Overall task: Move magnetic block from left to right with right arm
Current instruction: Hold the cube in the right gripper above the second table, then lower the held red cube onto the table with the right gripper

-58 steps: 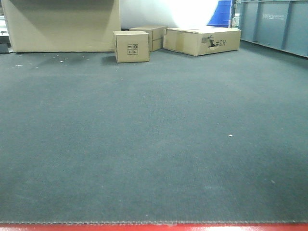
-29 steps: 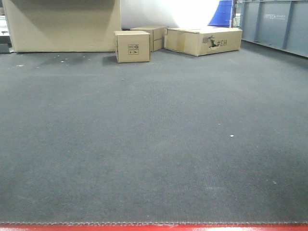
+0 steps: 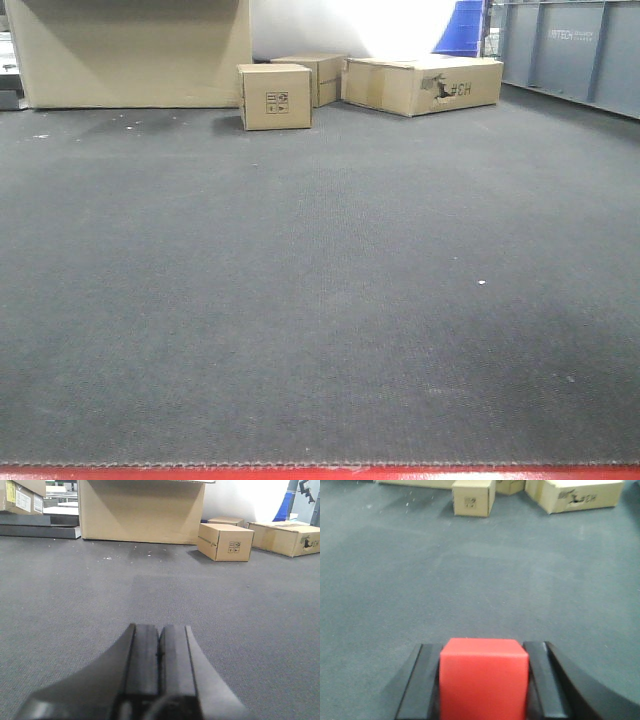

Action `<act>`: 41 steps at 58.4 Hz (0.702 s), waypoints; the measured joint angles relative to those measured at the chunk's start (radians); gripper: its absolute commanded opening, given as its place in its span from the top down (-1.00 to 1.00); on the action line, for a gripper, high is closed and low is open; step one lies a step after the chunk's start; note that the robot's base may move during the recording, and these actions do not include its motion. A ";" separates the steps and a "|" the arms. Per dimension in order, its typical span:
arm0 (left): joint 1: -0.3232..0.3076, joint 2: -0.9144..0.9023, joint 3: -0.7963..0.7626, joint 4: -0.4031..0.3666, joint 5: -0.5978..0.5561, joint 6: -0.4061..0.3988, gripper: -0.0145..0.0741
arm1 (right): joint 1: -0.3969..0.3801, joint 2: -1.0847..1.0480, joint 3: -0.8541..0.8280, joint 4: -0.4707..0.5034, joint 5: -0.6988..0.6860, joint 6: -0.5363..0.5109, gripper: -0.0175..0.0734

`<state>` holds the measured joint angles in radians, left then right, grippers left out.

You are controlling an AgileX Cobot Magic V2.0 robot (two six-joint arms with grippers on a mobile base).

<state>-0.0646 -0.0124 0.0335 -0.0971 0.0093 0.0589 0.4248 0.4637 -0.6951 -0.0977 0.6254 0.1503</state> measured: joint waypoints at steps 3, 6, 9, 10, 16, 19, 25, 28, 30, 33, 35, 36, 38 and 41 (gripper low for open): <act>0.000 0.000 0.000 0.000 0.000 0.000 0.96 | 0.013 0.068 -0.035 0.004 -0.003 -0.022 0.08; 0.000 0.000 0.000 0.000 0.000 0.000 0.96 | 0.034 0.151 -0.079 0.004 -0.003 -0.049 0.08; 0.000 0.000 0.000 0.000 0.000 0.000 0.96 | 0.054 0.225 -0.120 0.006 -0.005 -0.063 0.08; 0.000 0.000 0.000 0.000 0.000 0.000 0.96 | 0.063 0.257 -0.132 0.006 -0.005 -0.065 0.08; 0.000 0.000 0.000 0.000 0.000 0.000 0.96 | 0.110 0.415 -0.224 0.007 -0.006 -0.078 0.08; 0.000 0.000 0.000 0.000 0.000 0.000 0.96 | 0.128 0.491 -0.266 0.007 -0.006 -0.082 0.08; 0.000 0.000 0.000 0.000 0.000 0.000 0.96 | 0.157 0.675 -0.365 0.012 0.001 -0.082 0.08; 0.000 0.000 0.000 0.000 0.000 0.000 0.96 | 0.159 0.747 -0.412 0.017 0.006 -0.084 0.08; 0.000 0.000 0.000 0.000 0.000 0.000 0.96 | 0.159 0.796 -0.440 0.021 0.008 -0.084 0.08; 0.000 0.000 0.000 0.000 0.000 0.000 0.96 | 0.159 0.862 -0.476 0.021 0.010 -0.084 0.08; 0.000 0.000 0.000 0.000 0.000 0.000 0.96 | 0.159 0.906 -0.498 0.023 0.012 -0.084 0.08; 0.000 0.000 0.000 0.000 0.000 0.000 0.96 | 0.159 0.923 -0.506 0.023 0.012 -0.084 0.08; 0.000 0.000 0.000 0.000 0.000 0.000 0.96 | 0.159 0.963 -0.522 0.023 0.012 -0.084 0.08; 0.000 0.000 0.000 0.000 0.000 0.000 0.96 | 0.159 1.016 -0.541 0.023 0.012 -0.084 0.08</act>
<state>-0.0646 -0.0124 0.0335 -0.0971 0.0093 0.0589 0.5838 1.4799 -1.2358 -0.0752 0.6376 0.0662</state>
